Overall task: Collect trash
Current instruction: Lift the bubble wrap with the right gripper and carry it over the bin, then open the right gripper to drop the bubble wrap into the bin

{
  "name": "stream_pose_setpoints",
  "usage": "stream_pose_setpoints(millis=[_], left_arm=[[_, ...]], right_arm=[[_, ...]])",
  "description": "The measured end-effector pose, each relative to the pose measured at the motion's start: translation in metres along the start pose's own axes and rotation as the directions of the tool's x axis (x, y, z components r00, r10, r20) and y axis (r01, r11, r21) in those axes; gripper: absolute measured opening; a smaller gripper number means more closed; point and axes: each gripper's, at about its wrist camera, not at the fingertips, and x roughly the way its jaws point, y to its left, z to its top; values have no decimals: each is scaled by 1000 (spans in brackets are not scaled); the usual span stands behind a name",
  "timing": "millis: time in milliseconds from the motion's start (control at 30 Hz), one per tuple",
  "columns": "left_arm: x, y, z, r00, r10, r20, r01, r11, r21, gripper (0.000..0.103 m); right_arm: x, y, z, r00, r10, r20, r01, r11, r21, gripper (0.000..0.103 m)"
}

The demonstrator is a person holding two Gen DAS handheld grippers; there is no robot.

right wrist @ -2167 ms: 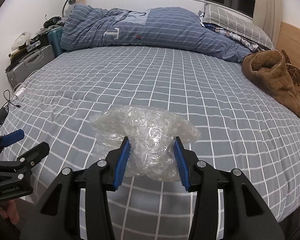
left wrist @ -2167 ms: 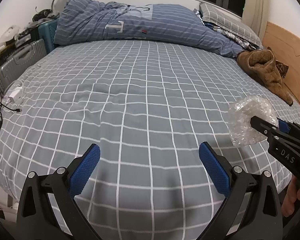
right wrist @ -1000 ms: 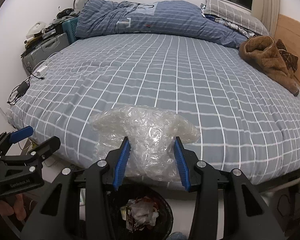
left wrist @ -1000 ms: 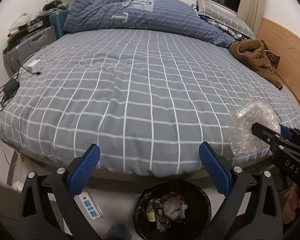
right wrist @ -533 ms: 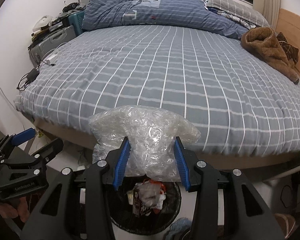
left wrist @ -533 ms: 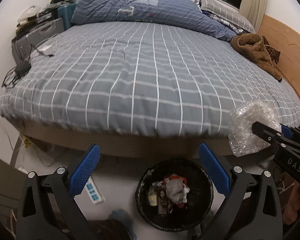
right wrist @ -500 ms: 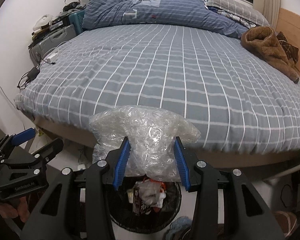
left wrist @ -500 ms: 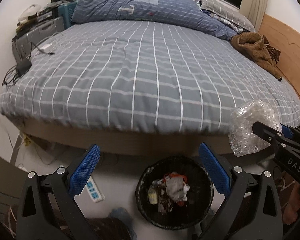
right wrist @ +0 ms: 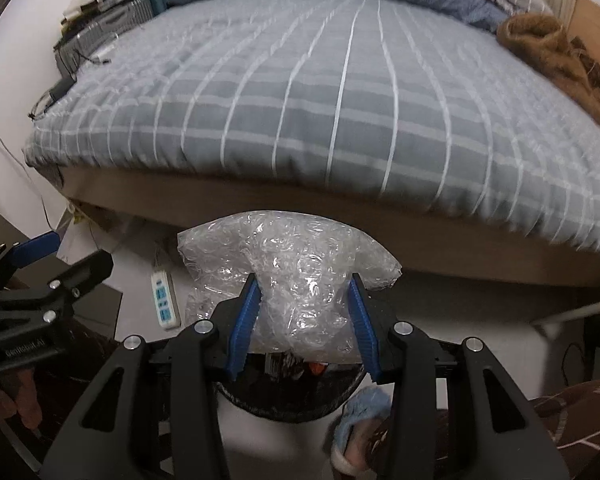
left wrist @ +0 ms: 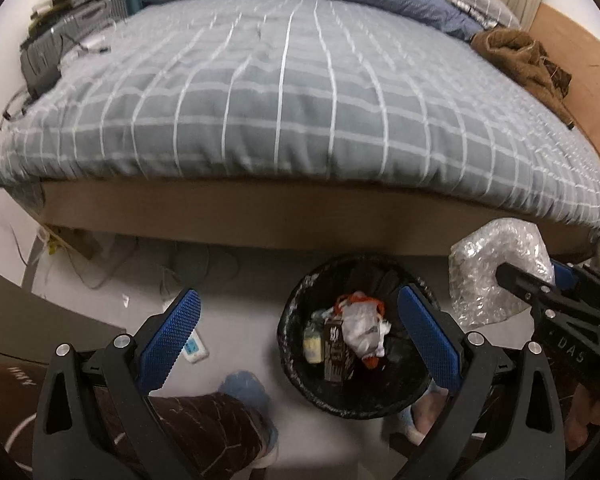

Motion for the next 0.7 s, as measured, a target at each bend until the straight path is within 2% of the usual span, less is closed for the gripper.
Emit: stream_pose_setpoints(millis=[267,500,700], left_arm=[[41,1,1,997,21,-80,-20,1000,18,97],[65,8,4,992,26,-122,-25,1000,6,97],[73,14,2,989,35,-141,-36,999,-2,97]], right_arm=[[46,0,1,995,15,-98,-14,1000,20,44],[74,9,4,990,20,-141,-18,1000,12,48],[87,18,1,987,21,-158,-23,1000,-13,56]])
